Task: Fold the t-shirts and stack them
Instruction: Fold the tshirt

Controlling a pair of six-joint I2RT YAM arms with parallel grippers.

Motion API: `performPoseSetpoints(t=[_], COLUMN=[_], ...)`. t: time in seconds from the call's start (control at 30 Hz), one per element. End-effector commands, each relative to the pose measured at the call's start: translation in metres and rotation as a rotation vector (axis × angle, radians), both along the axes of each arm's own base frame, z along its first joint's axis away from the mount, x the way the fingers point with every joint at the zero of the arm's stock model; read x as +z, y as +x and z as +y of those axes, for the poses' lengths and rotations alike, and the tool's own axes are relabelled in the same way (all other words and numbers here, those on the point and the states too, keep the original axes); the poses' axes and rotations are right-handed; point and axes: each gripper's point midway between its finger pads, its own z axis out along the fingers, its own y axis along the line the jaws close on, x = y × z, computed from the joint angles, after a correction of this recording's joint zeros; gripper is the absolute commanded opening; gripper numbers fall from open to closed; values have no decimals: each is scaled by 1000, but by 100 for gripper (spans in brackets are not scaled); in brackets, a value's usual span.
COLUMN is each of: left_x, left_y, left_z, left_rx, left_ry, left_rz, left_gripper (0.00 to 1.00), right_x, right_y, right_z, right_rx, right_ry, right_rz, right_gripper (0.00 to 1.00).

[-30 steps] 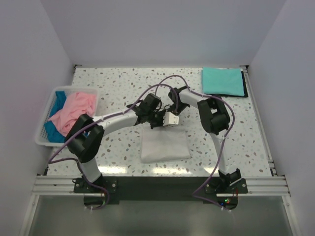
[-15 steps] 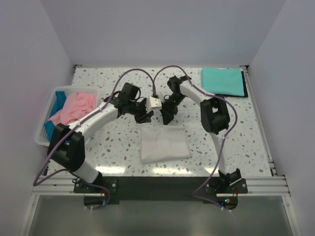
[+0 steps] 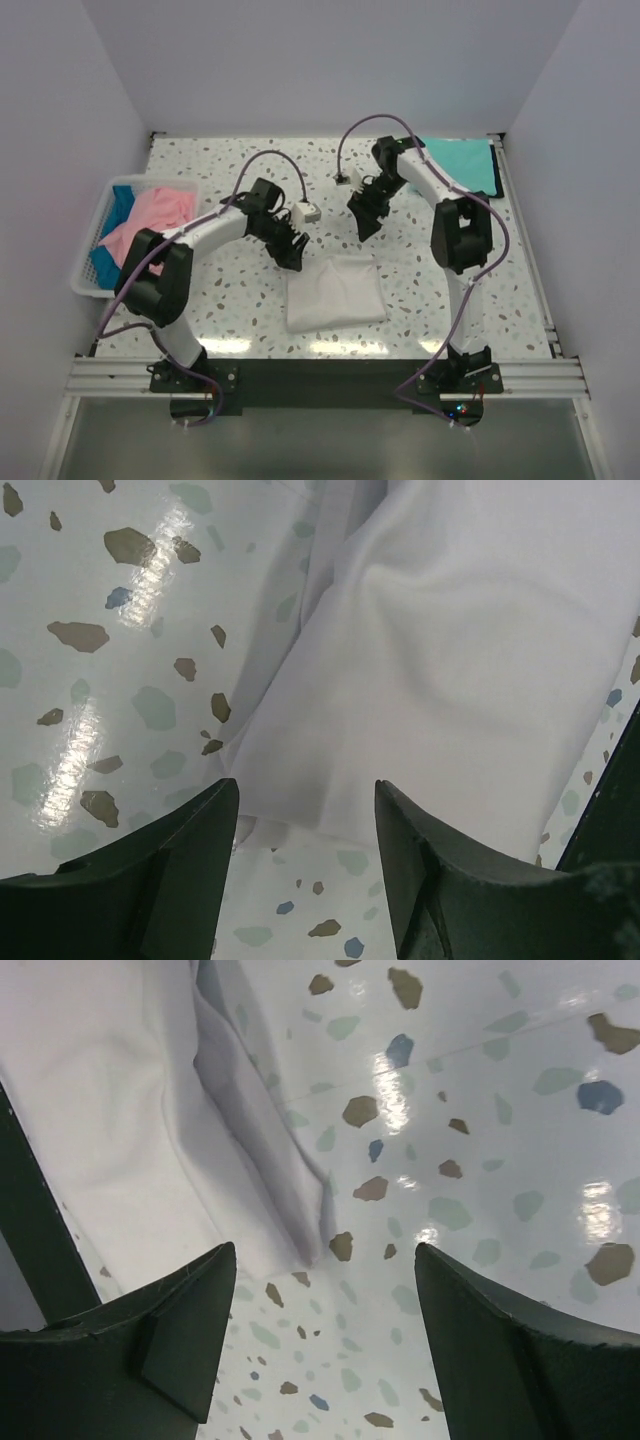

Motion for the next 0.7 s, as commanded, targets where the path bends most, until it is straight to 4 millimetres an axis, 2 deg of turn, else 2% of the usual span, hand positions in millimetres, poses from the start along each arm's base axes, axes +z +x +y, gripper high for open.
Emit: performPoseSetpoints(t=[0.0, 0.17, 0.33, 0.47, 0.67], left_x=[9, -4, -6, -14, -21], left_y=[25, 38, 47, 41, 20], left_z=[-7, -2, 0, 1, -2], left_rx=[101, 132, 154, 143, 118], left_ry=[-14, 39, 51, 68, 45], left_rz=[3, 24, 30, 76, 187], left_gripper=[62, 67, 69, 68, 58], right_x=[22, 13, 2, -3, -3], right_y=[-59, -59, -67, -75, -81], right_z=[-14, -15, -22, -25, -25], right_rx=[77, 95, 142, 170, 197], right_ry=[-46, -45, -62, -67, -59], right_rz=[145, 124, 130, 141, 155], right_gripper=[76, 77, 78, 75, 69])
